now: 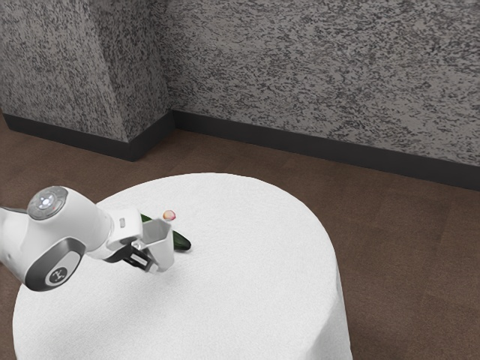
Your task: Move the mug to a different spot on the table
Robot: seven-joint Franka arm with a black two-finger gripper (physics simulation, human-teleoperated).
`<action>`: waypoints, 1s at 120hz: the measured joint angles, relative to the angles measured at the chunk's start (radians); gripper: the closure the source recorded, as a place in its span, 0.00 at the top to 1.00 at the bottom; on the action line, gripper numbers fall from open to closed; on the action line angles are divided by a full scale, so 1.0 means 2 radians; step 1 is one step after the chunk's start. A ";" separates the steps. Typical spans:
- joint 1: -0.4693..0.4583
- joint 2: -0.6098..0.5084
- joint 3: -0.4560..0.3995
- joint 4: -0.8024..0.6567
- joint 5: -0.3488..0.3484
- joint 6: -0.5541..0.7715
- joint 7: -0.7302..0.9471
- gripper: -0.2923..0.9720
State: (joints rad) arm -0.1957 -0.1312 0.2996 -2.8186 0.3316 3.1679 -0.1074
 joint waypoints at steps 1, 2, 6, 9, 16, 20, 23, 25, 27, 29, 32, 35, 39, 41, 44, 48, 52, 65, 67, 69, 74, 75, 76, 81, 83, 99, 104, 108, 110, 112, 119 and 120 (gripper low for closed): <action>0.000 0.000 0.000 0.000 0.000 0.000 0.000 0.31; 0.000 0.001 0.000 0.000 0.000 0.000 -0.001 0.31; -0.001 0.001 0.000 0.000 0.000 0.000 -0.002 0.31; -0.001 0.003 0.000 0.000 0.000 0.000 -0.003 0.31; -0.002 0.013 -0.001 0.004 0.000 0.000 -0.006 0.31; -0.006 0.020 -0.001 0.006 0.000 0.000 -0.009 0.31; -0.010 0.024 -0.001 0.007 0.000 0.000 -0.010 0.31; -0.012 0.027 -0.001 0.008 0.000 0.000 -0.012 0.31; -0.014 0.029 -0.001 0.008 0.000 0.000 -0.013 0.31; -0.015 0.031 -0.001 0.008 0.000 0.000 -0.014 0.31; -0.016 0.033 -0.001 0.009 0.000 0.001 -0.016 0.29; -0.017 0.034 -0.001 0.009 0.000 0.001 -0.017 0.28; -0.018 0.034 -0.001 0.009 0.000 0.001 -0.019 0.28; -0.018 0.034 -0.001 0.010 0.000 0.001 -0.020 0.28; -0.018 0.034 -0.001 0.010 0.000 0.001 -0.022 0.28; -0.018 0.034 -0.001 0.012 0.000 0.000 -0.024 0.29; -0.022 0.034 -0.001 0.013 0.000 0.000 -0.026 0.36; -0.035 0.031 0.000 0.015 0.001 0.000 -0.032 0.50; -0.036 0.031 0.000 0.015 0.001 0.000 -0.033 0.52; -0.036 0.030 0.000 0.015 0.001 0.000 -0.034 0.54; -0.036 0.030 0.001 0.013 0.001 0.000 -0.036 0.58; -0.035 0.030 0.001 0.013 0.001 0.000 -0.037 0.59; -0.035 0.029 0.001 0.013 0.001 0.000 -0.038 0.60; -0.034 0.028 0.001 0.010 0.001 0.000 -0.041 0.63; -0.034 0.027 0.001 0.010 0.001 0.000 -0.042 0.64; -0.033 0.019 0.014 0.001 0.001 0.000 -0.051 0.70; -0.032 0.017 0.017 -0.002 0.001 0.000 -0.054 0.71; -0.032 0.017 0.018 -0.003 0.001 0.000 -0.056 0.72; -0.032 0.016 0.018 -0.004 0.001 0.000 -0.057 0.72; -0.032 0.015 0.018 -0.005 0.001 0.000 -0.058 0.73; -0.033 0.011 0.019 -0.009 0.001 0.000 -0.062 0.74; -0.033 0.011 0.019 -0.009 0.001 0.000 -0.062 0.74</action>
State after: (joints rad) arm -0.2613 -0.1099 0.3371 -2.8369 0.3329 3.1676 -0.2313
